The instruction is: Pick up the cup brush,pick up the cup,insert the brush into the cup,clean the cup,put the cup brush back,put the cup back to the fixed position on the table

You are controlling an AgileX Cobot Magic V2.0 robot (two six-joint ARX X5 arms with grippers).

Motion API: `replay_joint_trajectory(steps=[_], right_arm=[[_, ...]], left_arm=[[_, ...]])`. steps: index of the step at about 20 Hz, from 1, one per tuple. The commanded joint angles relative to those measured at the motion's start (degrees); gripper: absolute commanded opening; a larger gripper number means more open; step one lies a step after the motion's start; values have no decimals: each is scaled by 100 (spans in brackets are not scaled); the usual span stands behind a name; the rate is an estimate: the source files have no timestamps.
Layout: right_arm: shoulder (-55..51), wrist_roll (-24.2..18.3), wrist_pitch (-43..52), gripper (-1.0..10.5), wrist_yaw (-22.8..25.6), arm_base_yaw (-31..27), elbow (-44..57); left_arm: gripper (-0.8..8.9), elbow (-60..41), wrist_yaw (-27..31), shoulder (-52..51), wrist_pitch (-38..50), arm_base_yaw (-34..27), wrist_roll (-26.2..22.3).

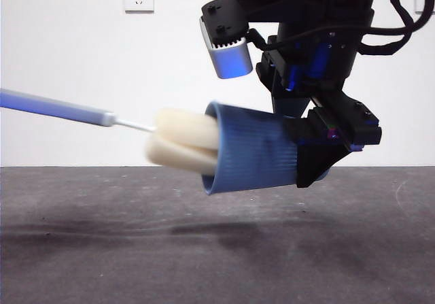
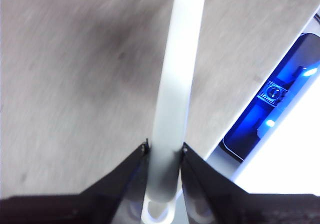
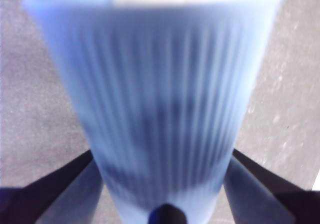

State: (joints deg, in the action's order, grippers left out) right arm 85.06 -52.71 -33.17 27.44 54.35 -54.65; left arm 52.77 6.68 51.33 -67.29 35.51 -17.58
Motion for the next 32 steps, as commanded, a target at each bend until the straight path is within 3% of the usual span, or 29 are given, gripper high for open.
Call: replay_joint_trajectory(steps=[1, 5, 6, 12, 14, 16, 22, 27, 32], right_arm=[[46, 269, -111, -17, -42, 20, 42], [-17, 1150, 26, -17, -26, 7, 42], [-61, 1539, 127, -17, -26, 7, 42], [-852, 4728, 439, -17, -175, 9, 42], [-1298, 5580, 483, -17, -431, 9, 42], [-1764, 6111, 592, -17, -507, 9, 42], [-3008, 6242, 772, -17, -662, 13, 42], [-3609, 6321, 658, -17, -793, 17, 42], [-3783, 6341, 350, -17, -791, 20, 42]], left_arm=[[-12, -11, 225, -199, -55, -238, 455], [-13, -11, 229, -507, -356, -299, 614], [-13, -11, 232, -614, -330, -299, 741], [-13, -33, 234, -758, 592, -299, 2133], [-13, -44, 398, -673, 992, -299, 2562], [-13, -162, 708, -579, 1401, -299, 2905], [-13, -1008, 756, 190, 2988, -299, 3825], [-13, -1021, 533, 1504, 4249, -286, 4229], [-13, -1021, 531, 2546, 4898, -286, 4627]])
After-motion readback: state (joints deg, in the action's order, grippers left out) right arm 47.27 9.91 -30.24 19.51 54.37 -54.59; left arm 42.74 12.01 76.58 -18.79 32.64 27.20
